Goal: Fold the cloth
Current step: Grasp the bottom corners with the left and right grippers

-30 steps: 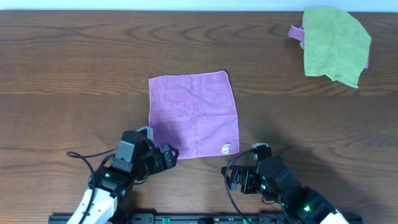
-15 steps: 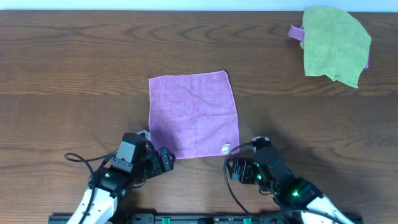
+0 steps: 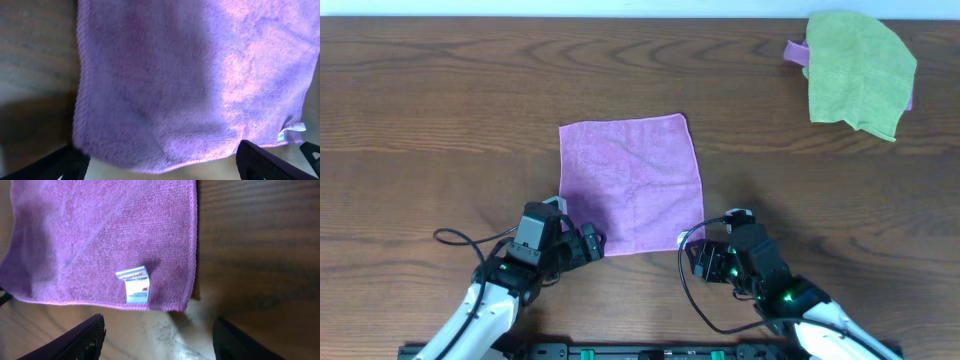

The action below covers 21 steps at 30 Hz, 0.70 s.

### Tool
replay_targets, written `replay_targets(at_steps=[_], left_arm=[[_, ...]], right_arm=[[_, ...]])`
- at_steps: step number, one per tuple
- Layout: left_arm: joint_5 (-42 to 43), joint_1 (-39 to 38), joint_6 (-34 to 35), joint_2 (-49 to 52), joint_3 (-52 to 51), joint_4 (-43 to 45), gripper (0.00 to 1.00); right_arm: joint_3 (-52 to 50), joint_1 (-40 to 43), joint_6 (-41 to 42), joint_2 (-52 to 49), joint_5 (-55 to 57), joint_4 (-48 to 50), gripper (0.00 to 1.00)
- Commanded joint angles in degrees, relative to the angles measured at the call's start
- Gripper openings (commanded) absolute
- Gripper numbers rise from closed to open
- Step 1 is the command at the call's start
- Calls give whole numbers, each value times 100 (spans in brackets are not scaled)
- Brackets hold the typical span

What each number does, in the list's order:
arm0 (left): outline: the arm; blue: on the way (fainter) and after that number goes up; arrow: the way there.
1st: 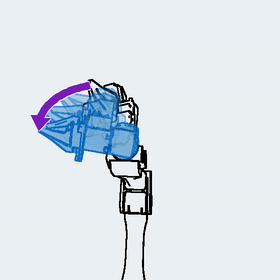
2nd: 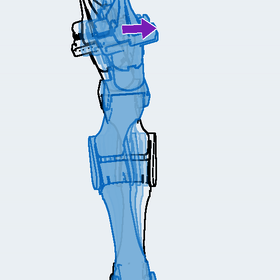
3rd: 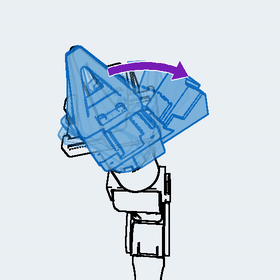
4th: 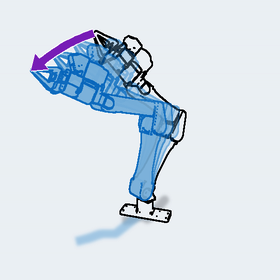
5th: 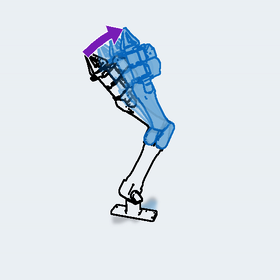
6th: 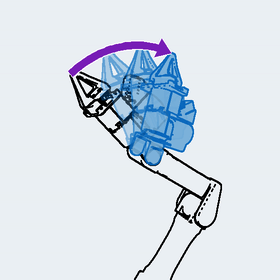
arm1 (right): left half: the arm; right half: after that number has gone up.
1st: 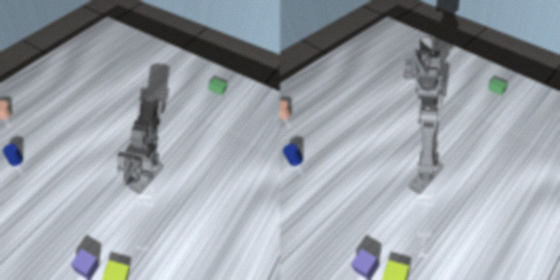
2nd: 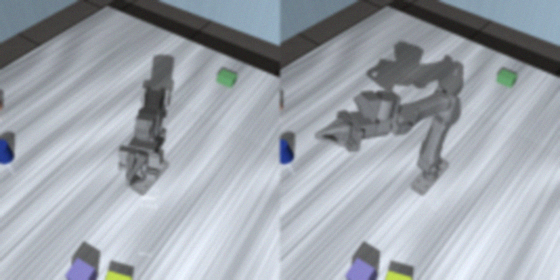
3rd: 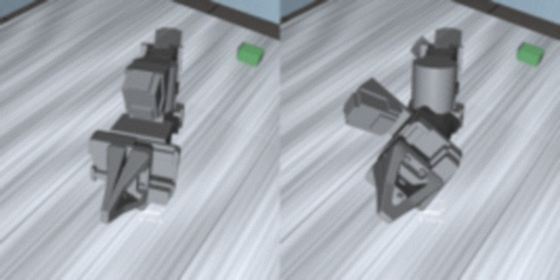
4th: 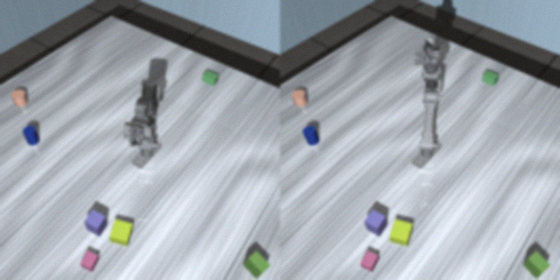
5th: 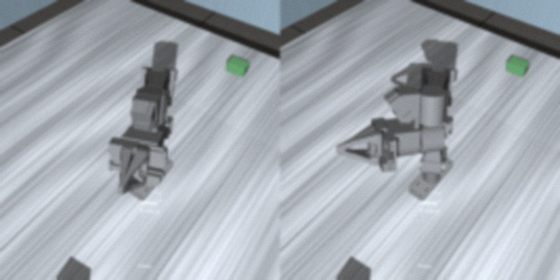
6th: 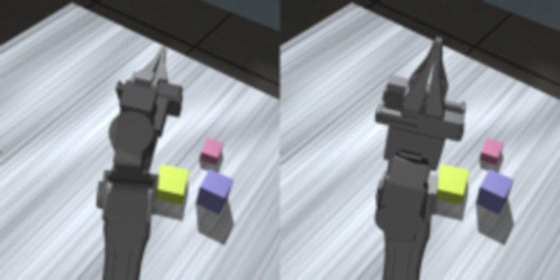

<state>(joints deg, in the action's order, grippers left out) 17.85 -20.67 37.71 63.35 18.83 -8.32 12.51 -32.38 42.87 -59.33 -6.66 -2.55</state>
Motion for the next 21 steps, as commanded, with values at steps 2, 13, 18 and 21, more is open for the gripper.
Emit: replay_targets(at_steps=[2, 13, 18, 21], left_arm=[[2, 13, 44, 264, -44, 120, 95], [144, 13, 46, 293, -44, 127, 95], [164, 13, 46, 293, -44, 109, 95], [216, 13, 48, 293, -44, 87, 95]], right_arm=[[-17, 127, -122, -356, -4, 258, 66], [-17, 275, -140, -1139, -31, 997, 52], [-17, 275, -138, -1215, -208, 1012, 50], [-17, 273, -138, -1215, -592, 970, 48]])
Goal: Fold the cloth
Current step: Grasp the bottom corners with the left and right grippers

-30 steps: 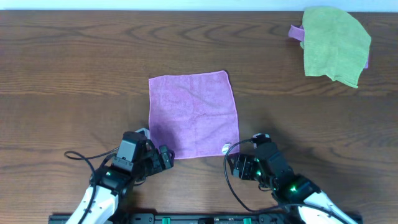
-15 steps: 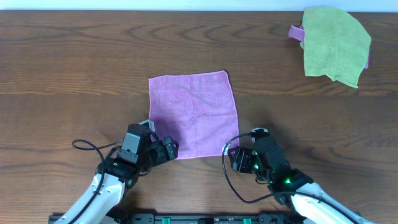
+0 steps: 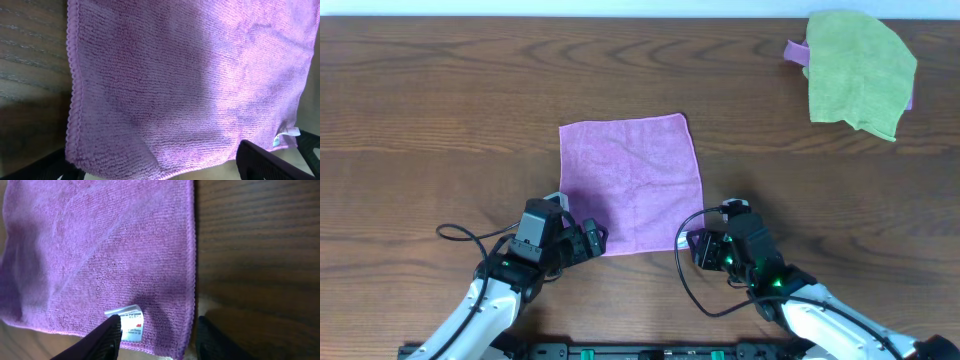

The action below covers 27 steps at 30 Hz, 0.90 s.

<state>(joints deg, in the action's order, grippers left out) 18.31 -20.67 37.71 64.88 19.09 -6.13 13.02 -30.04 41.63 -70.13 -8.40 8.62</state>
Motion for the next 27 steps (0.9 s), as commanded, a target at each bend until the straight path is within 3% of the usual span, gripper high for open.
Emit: replay_targets(at_steps=[1, 8, 10, 11, 14, 19, 21, 24, 26, 27], left_arm=[[170, 13, 48, 140, -70, -133, 95], [166, 13, 44, 140, -70, -142, 96], [162, 13, 46, 140, -70, -160, 100], [162, 13, 46, 140, -70, -175, 95], [162, 13, 46, 140, -70, -225, 90], [166, 13, 46, 140, -70, -304, 66], [168, 13, 59, 140, -70, -317, 47], [168, 13, 136, 140, -70, -369, 21], [170, 13, 179, 140, -70, -422, 6], [170, 13, 236, 140, -70, -437, 6]], right_arm=[[-68, 39, -13, -136, -481, -186, 49], [-68, 39, -11, -140, -511, -332, 48], [-68, 39, -13, -142, -490, -376, 39], [-68, 42, -13, -142, -487, -393, 35], [-68, 42, -13, -142, -485, -431, 18], [-68, 42, -13, -142, -446, -452, 8], [-68, 39, -13, -142, -446, -452, 2], [-68, 39, -13, -142, -446, -452, 1], [-68, 39, -13, -142, -446, -448, 1], [-68, 39, -13, -140, -446, -446, 1]])
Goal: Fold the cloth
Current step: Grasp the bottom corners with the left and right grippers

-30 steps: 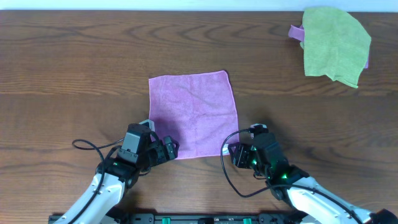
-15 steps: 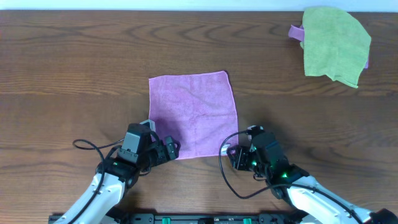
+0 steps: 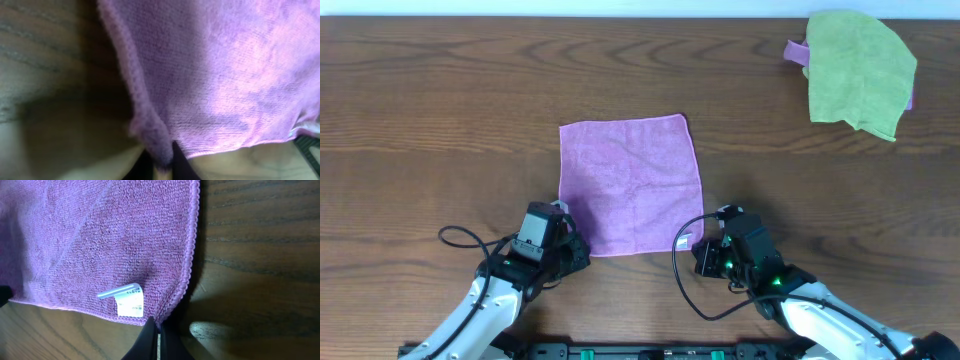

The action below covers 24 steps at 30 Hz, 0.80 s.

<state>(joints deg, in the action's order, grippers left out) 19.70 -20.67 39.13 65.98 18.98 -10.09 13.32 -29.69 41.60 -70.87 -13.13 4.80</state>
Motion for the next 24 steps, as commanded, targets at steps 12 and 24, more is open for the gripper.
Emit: replay_targets(at_steps=[12, 24], left_arm=[[221, 13, 227, 31, 13, -35, 6], [219, 13, 225, 31, 17, -17, 6]], right_arm=[[136, 4, -59, -66, -37, 2, 1], [205, 7, -146, -66, -33, -173, 61]])
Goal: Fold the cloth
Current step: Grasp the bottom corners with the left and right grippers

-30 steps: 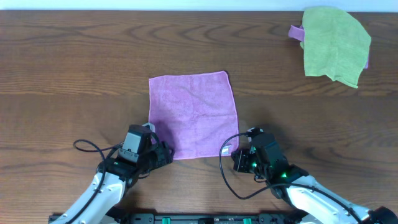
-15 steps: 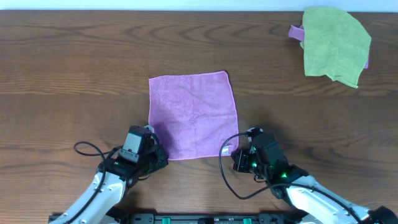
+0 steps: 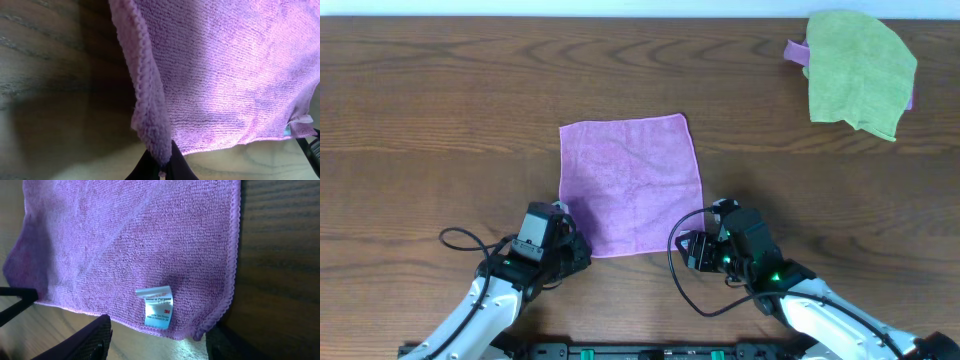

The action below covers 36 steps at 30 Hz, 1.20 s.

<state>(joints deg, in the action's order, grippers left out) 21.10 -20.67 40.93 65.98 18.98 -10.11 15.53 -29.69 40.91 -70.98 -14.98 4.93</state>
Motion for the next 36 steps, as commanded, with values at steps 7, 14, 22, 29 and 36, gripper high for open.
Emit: replay_targets(at_steps=[7, 14, 22, 29, 36], left_arm=[[79, 13, 46, 31, 17, -13, 6], [85, 13, 48, 31, 17, -13, 6], [83, 13, 46, 31, 17, -13, 6], [85, 13, 42, 31, 17, -15, 6], [92, 13, 42, 31, 17, -13, 6]], right_arm=[[-15, 17, -76, -55, 332, -514, 59], [-9, 90, 107, -55, 730, -756, 55], [-9, 295, 280, -197, 767, -664, 53], [-9, 326, 341, -774, 411, -105, 50], [-11, 326, 494, -977, -33, -44, 43]])
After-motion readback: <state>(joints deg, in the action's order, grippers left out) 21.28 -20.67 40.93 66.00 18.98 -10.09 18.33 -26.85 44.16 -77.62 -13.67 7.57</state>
